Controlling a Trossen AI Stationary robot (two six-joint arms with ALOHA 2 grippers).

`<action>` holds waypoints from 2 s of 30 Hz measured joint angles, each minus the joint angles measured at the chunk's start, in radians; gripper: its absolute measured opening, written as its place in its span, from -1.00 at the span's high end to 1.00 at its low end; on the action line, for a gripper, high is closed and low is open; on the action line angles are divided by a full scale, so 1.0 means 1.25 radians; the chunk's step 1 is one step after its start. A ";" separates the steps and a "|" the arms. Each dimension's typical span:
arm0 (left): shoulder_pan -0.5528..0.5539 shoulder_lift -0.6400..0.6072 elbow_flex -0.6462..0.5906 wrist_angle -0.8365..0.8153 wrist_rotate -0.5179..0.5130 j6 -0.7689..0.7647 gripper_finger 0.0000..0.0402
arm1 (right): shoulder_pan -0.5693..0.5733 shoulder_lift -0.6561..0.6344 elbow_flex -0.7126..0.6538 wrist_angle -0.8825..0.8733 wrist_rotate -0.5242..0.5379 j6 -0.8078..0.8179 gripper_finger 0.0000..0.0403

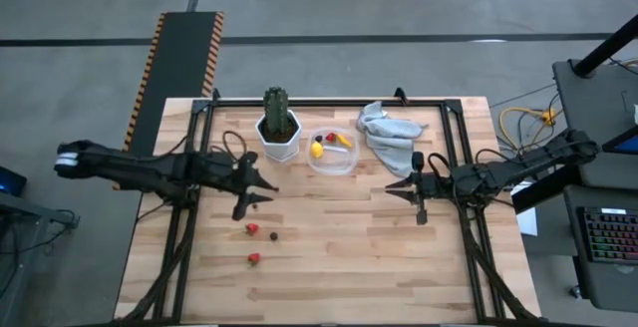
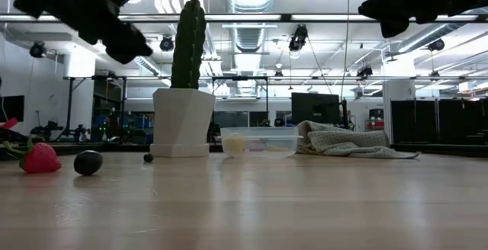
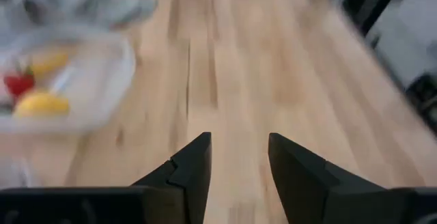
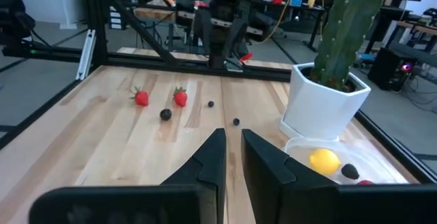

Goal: Pick and placing Produce into tupperware
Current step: Put the top red strawberry into the transparent bin

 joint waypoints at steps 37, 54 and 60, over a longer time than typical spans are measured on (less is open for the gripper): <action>-0.275 0.425 0.277 -0.327 -0.085 -0.416 0.35 | 0.000 0.001 -0.001 -0.028 -0.001 -0.019 0.81; -0.282 0.483 0.319 -0.320 -0.076 -0.477 0.35 | 0.000 0.001 -0.001 -0.080 -0.001 0.018 0.81; -0.294 0.512 0.331 -0.323 -0.070 -0.479 0.35 | 0.000 0.001 -0.001 -0.085 -0.002 0.018 0.81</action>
